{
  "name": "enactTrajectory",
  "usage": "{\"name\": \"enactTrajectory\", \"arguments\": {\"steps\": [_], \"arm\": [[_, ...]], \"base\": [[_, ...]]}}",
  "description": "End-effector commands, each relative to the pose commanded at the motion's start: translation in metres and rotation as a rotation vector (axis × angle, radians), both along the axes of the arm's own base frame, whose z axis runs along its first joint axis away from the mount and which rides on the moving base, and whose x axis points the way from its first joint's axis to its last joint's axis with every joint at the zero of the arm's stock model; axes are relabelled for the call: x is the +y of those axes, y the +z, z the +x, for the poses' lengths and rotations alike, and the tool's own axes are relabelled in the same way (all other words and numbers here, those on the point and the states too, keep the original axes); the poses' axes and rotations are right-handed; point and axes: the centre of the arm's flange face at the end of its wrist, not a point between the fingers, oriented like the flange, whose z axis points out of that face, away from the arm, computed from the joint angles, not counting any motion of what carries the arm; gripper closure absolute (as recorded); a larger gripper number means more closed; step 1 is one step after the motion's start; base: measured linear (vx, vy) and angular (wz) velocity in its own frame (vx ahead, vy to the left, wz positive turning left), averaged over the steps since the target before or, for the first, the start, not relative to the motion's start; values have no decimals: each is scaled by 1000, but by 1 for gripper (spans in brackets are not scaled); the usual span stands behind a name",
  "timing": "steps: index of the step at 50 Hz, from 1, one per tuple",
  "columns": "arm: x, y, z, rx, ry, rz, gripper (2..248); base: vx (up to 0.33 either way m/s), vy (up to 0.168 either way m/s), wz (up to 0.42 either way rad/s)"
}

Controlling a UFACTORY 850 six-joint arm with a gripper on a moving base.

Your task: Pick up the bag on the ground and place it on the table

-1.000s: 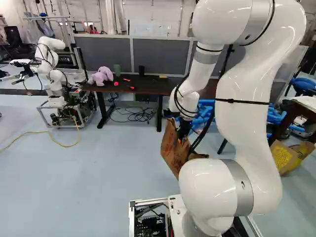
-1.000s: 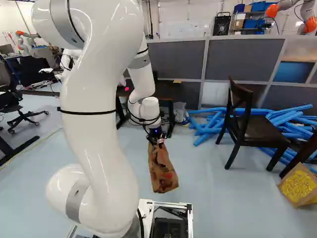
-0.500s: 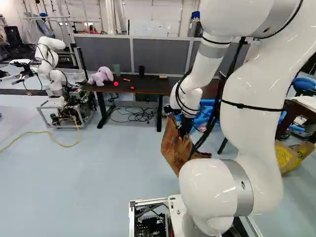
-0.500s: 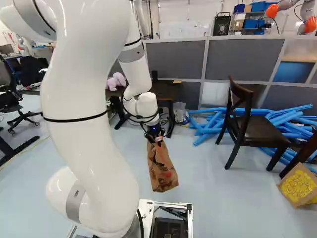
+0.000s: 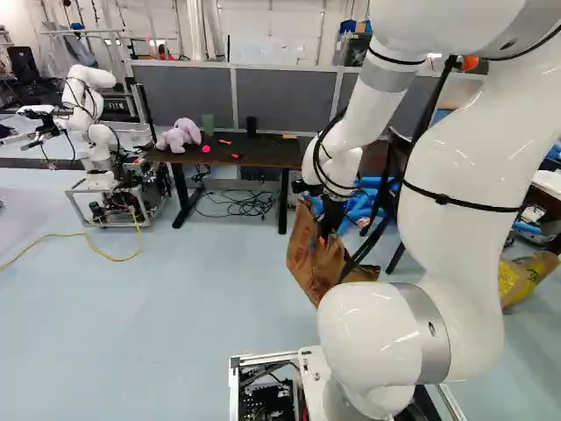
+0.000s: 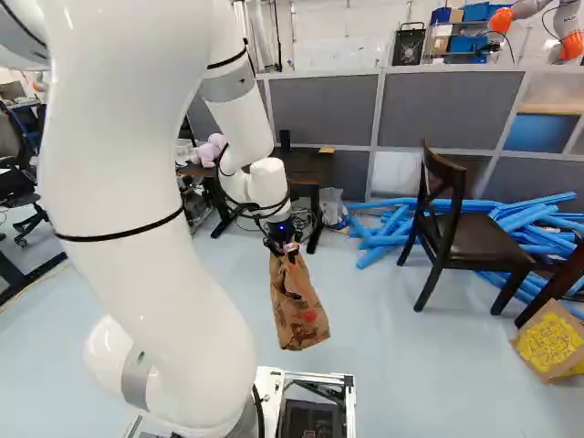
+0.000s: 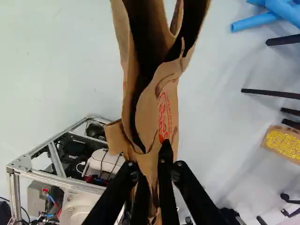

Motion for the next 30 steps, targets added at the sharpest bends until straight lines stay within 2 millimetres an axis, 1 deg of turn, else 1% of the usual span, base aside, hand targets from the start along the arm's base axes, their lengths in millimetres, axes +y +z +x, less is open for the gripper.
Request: {"name": "enactTrajectory", "arguments": {"steps": [30], "arm": [[5, 43, -8, -1, -25, 5, 229]], "base": [[0, 0, 0]]}}
